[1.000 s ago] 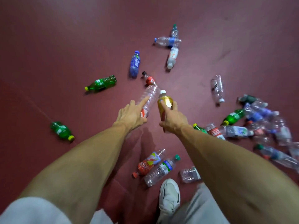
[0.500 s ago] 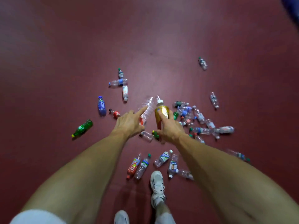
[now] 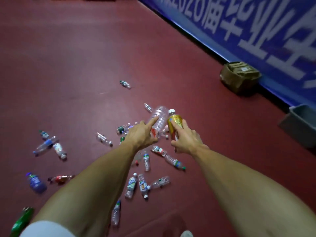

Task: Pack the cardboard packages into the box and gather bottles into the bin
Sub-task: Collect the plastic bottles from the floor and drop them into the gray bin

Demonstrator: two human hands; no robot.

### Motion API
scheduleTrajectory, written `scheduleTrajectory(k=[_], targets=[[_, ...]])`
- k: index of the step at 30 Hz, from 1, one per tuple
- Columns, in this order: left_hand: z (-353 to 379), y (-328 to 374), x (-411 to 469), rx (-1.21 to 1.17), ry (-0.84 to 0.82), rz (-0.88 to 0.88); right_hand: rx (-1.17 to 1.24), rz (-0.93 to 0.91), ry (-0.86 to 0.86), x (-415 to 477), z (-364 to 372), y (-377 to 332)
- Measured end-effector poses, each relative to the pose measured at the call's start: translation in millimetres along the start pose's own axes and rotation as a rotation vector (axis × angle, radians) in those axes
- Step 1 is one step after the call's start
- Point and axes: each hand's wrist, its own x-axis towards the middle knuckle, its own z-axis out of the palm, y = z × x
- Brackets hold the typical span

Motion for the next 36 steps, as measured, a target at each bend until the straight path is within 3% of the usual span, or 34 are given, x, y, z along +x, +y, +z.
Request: scheduleTrajectory(k=[14,23,36], targets=[[60.3,347.2,177.3,0.093,-0.070,0.320,0.108,0.311,0.120,-5.2,-119.2,347.6],[88.8,534.0,302.7,0.141,-0.122,0.552,0.163,0.544,0.219,6.0,-191.3,521.4],[155.7,778.6,529.2,0.168,-0.202,0.865,0.205,0.832,0.276,93.2,-281.3,771.6]])
